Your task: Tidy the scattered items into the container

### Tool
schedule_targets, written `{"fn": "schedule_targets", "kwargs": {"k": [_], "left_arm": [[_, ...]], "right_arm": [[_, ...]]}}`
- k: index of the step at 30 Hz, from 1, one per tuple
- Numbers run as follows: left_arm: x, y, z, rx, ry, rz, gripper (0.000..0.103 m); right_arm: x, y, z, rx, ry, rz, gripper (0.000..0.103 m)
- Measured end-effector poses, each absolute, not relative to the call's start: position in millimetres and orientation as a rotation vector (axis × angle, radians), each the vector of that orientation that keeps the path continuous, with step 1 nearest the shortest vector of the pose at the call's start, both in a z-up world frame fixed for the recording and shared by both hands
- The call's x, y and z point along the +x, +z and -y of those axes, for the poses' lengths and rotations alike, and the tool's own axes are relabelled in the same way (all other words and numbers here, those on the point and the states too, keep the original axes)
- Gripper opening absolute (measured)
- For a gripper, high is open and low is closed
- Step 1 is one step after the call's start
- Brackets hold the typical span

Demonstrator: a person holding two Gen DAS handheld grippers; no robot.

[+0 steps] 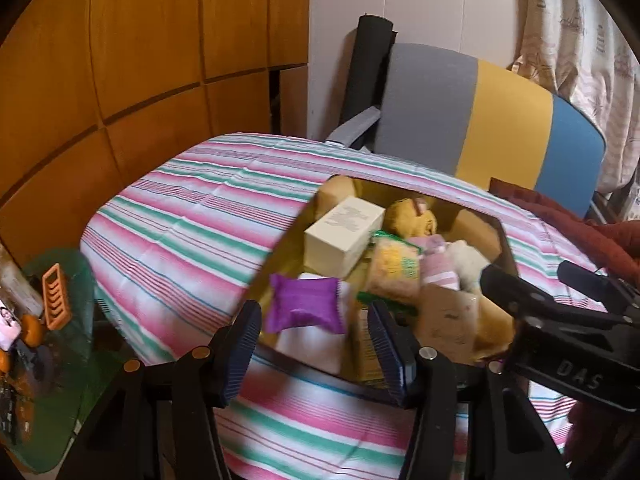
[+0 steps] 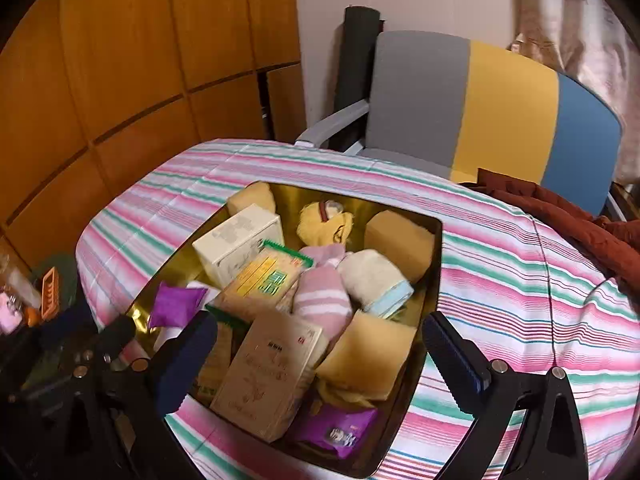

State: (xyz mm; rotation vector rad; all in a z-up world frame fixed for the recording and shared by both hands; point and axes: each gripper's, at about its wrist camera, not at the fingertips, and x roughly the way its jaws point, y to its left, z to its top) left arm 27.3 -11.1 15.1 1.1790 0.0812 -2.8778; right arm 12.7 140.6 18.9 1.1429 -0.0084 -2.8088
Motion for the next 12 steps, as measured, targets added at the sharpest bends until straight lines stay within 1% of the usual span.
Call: {"fn": "schedule_targets", "kwargs": {"k": [12], "left_arm": [[26, 15, -1, 1.166, -2.852, -0.057, 0.055]], "right_arm": [[10, 21, -153, 1.141, -2.837, 0.059, 0.103]]}}
